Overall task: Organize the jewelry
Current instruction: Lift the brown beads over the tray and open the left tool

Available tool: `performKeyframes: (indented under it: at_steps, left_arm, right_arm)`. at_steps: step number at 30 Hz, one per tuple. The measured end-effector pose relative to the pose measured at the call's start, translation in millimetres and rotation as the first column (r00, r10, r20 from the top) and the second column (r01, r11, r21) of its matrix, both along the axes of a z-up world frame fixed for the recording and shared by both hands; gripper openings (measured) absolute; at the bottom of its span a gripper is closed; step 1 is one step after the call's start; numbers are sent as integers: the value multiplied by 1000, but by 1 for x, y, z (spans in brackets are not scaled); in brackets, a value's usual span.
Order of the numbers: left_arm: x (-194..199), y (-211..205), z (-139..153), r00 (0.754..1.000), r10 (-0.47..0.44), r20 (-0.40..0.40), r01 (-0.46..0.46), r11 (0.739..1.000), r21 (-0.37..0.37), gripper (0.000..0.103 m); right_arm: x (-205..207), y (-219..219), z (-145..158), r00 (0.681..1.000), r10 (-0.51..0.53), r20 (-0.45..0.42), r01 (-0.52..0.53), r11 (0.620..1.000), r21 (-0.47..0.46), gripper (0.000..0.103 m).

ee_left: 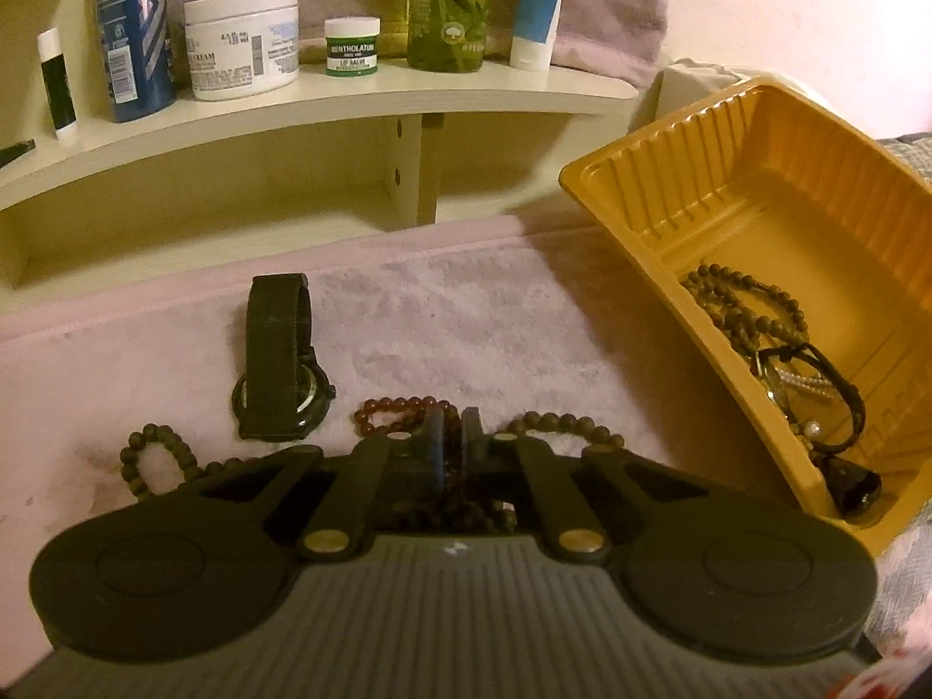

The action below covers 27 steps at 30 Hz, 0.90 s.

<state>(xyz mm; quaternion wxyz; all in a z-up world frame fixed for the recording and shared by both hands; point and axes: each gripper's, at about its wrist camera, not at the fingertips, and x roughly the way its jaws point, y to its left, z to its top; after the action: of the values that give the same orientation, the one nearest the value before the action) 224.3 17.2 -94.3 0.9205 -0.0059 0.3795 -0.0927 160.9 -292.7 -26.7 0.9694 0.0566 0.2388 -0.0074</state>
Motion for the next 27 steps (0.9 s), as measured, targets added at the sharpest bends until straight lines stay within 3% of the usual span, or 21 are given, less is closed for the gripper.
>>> performKeyframes:
  at_steps: [18, 27]
  left_arm:
    - [-11, 25, 93, 984, -59, 166, 74, 994, -80, 4]
    - [-7, 8, 126, 969, -104, 224, 130, 986, -104, 4]
  right_arm:
    - [4, 5, 5, 1000, 11, 12, -11, 1000, -4, 9]
    - [6, 7, 8, 1000, 19, 20, -19, 1000, -1, 9]
